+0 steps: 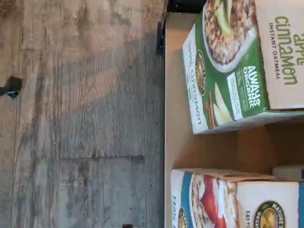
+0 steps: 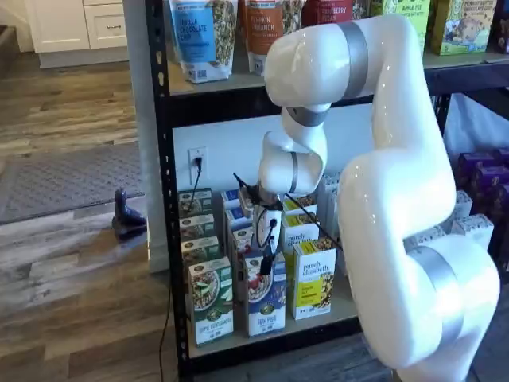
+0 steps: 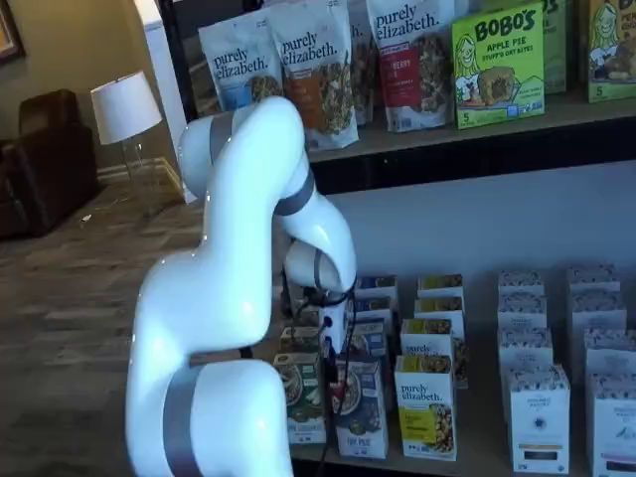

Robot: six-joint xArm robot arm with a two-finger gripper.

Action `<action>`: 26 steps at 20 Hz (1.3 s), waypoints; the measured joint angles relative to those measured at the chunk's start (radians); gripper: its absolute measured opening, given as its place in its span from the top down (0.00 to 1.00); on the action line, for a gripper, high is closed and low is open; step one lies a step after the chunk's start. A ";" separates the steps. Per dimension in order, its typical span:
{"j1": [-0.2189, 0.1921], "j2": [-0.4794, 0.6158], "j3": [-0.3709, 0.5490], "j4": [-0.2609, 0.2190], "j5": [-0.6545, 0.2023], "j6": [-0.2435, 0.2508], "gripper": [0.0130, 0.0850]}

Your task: Pick up the blue and white box that is on the bottom shelf, the second box from the left

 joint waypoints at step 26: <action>-0.024 0.260 -0.348 -0.166 0.123 0.129 0.00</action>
